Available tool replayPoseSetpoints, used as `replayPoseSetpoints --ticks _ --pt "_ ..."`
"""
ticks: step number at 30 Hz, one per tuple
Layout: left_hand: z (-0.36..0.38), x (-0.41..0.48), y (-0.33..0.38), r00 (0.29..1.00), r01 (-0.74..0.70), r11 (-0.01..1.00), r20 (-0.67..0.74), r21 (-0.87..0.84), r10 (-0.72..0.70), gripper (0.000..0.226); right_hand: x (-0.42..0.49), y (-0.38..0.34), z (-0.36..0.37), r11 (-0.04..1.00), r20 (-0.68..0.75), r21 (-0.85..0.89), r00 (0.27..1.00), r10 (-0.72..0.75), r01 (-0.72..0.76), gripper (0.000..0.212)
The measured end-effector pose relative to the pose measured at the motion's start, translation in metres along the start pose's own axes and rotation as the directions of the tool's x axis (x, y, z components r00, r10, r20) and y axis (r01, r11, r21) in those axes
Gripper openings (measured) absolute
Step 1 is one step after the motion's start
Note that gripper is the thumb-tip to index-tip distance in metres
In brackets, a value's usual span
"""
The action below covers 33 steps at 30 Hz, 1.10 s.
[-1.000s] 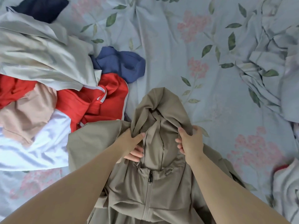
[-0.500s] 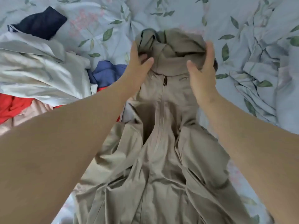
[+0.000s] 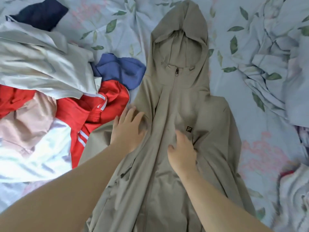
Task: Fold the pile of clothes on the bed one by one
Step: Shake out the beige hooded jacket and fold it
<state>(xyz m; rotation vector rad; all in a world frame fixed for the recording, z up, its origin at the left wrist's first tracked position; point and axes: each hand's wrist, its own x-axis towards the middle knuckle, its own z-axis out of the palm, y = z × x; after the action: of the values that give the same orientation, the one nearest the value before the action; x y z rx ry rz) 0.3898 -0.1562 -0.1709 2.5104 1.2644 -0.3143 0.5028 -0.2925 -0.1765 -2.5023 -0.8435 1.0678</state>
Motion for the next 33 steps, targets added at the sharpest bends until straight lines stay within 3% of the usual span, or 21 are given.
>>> replayPoseSetpoints --ticks 3,7,11,17,22,26,28,31,33 --pt "0.022 -0.045 -0.020 0.996 -0.078 0.984 -0.028 0.159 0.083 0.067 -0.046 0.015 0.034 0.982 0.135 -0.174 0.986 0.094 -0.070 0.059" --pt "0.062 -0.117 -0.049 0.960 -0.213 0.943 -0.124 0.257 0.251 0.054 -0.100 0.037 0.076 0.950 0.251 -0.288 0.947 0.200 -0.124 0.064" --pt "0.106 -0.186 -0.074 0.956 -0.251 0.935 -0.090 0.250 0.281 0.062 -0.121 0.046 0.094 0.948 0.178 -0.302 0.971 0.157 -0.098 0.065" --pt "0.141 -0.235 -0.086 0.953 -0.241 0.951 -0.138 0.192 0.270 0.047 -0.167 0.062 0.126 0.953 0.049 -0.262 0.985 0.168 -0.149 0.062" --pt "0.151 -0.266 -0.091 0.950 -0.255 0.959 -0.155 0.122 0.272 0.044 -0.212 0.088 0.149 0.954 -0.105 -0.280 0.991 0.083 -0.110 0.055" --pt "0.161 -0.294 -0.103 0.945 -0.238 0.970 -0.217 0.053 0.244 0.039 -0.240 0.106 0.155 0.977 -0.359 -0.146 0.929 0.092 -0.153 0.036" --pt "0.164 -0.311 -0.106 0.956 -0.186 0.982 -0.231 0.006 0.183 0.040 -0.258 0.113 0.154 0.958 -0.479 0.027 0.837 0.263 -0.285 0.032" --pt "0.168 -0.339 -0.102 0.977 -0.041 0.992 -0.213 -0.117 0.015 0.041 -0.277 0.125 0.154 0.816 -0.291 0.351 0.775 0.560 -0.459 0.044" --pt "0.167 -0.354 -0.092 0.974 0.088 0.971 -0.183 -0.221 -0.130 0.041 -0.284 0.128 0.158 0.765 -0.186 0.451 0.790 0.584 -0.459 0.053"
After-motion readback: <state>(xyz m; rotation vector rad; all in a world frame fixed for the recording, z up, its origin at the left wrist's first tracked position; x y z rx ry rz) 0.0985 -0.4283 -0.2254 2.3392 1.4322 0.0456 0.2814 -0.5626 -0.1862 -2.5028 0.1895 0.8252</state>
